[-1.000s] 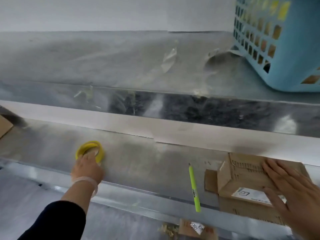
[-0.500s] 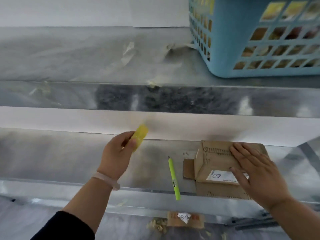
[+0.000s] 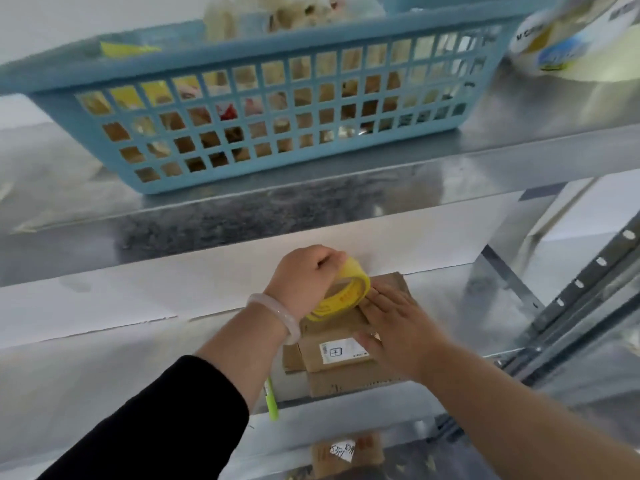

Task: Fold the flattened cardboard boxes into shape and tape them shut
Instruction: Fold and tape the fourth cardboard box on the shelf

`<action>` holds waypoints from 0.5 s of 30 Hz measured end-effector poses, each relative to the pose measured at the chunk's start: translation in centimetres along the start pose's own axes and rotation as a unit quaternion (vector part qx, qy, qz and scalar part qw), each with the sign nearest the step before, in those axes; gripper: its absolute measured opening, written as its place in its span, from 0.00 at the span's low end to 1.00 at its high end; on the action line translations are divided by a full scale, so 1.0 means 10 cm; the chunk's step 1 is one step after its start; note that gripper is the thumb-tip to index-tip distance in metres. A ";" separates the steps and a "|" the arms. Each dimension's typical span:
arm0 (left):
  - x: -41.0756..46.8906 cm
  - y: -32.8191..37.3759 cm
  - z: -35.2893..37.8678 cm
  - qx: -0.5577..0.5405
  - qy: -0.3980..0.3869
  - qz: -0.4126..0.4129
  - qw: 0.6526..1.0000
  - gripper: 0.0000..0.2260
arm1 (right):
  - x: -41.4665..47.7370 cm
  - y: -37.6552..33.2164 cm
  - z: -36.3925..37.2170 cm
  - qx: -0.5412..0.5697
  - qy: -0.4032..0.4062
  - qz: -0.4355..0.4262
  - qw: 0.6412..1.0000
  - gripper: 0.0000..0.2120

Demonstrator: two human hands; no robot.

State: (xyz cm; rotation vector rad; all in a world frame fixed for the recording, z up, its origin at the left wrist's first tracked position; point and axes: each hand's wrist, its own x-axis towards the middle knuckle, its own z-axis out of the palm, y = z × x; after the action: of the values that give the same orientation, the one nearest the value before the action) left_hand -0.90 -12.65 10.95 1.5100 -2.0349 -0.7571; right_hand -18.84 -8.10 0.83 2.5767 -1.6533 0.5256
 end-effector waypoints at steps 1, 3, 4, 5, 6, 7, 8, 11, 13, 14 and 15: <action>0.03 0.00 0.02 0.010 -0.004 -0.003 1.000 0.14 | -0.01 0.02 0.00 0.012 -0.014 0.006 1.000 0.27; 0.07 0.02 0.05 0.024 -0.011 -0.005 1.000 0.14 | -0.07 0.08 0.00 0.038 -0.030 0.029 0.998 0.29; 0.09 0.04 0.07 0.030 -0.014 -0.003 0.999 0.14 | -0.11 0.11 0.00 0.033 -0.024 0.040 0.998 0.29; 0.10 0.07 0.09 0.038 -0.016 0.000 0.999 0.14 | -0.15 0.13 -0.01 0.025 -0.027 0.050 0.998 0.29; 0.11 0.11 0.10 0.052 -0.018 0.007 0.998 0.14 | -0.19 0.14 -0.02 0.018 -0.026 0.057 0.998 0.30; 0.13 0.16 0.12 0.072 -0.021 0.018 0.997 0.15 | -0.22 0.14 -0.03 0.021 -0.029 0.066 0.997 0.30; 0.14 0.21 0.13 0.099 -0.023 0.036 0.994 0.16 | -0.25 0.15 -0.02 0.027 -0.026 0.070 0.997 0.31; 0.17 0.32 0.17 0.153 -0.019 0.090 0.984 0.21 | -0.25 0.18 -0.02 0.048 -0.033 0.080 0.995 0.32; 0.17 0.34 0.20 0.165 -0.028 0.109 0.980 0.21 | -0.25 0.19 -0.02 0.062 -0.033 0.072 0.995 0.31; 0.16 0.34 0.22 0.170 -0.035 0.115 0.978 0.21 | -0.24 0.20 -0.03 0.085 -0.023 0.066 0.994 0.31; 0.15 0.34 0.25 0.172 -0.039 0.119 0.977 0.21 | -0.23 0.20 -0.08 0.130 -0.009 0.071 0.989 0.31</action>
State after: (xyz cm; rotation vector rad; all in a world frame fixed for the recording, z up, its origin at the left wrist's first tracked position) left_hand -5.29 -12.93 11.55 1.3904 -2.4493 -0.3886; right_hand -21.66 -6.79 0.56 2.6538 -1.9026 0.7759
